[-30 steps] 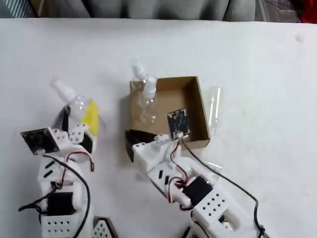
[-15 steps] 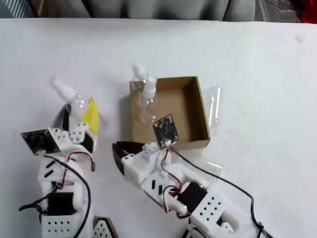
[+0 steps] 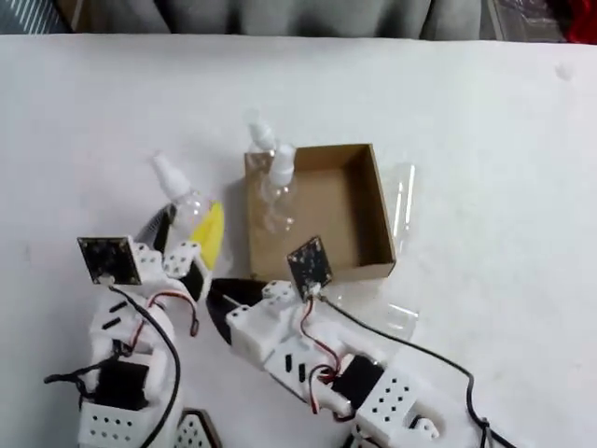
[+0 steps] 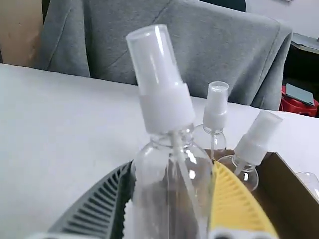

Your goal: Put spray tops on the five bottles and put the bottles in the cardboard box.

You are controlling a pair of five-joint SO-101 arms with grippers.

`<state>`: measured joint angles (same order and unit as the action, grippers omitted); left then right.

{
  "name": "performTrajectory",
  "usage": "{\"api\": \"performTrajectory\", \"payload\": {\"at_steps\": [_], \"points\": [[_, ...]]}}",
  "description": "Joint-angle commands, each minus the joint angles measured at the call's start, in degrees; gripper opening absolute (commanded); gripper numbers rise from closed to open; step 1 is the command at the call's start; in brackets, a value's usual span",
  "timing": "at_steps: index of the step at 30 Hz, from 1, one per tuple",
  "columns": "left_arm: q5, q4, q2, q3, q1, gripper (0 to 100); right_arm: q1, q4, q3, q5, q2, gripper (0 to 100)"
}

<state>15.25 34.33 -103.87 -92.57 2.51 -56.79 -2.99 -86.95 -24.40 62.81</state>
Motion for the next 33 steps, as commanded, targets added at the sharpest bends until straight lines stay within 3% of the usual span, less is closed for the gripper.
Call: {"api": "performTrajectory", "payload": {"at_steps": [1,19,25,33], "points": [[0.4,1.1,-0.6,6.4,0.9,2,-0.2,2.2,0.4,0.1,-0.1,1.7],[0.4,6.4,-0.6,9.1,2.4,2,1.6,2.0,0.4,0.0,0.2,1.7],[-7.4,6.7,-0.6,9.1,2.4,2,1.6,1.9,0.4,0.0,0.2,1.7],[-3.3,6.8,-0.6,10.8,2.4,2,3.4,2.2,0.6,0.0,-0.1,1.7]]}}
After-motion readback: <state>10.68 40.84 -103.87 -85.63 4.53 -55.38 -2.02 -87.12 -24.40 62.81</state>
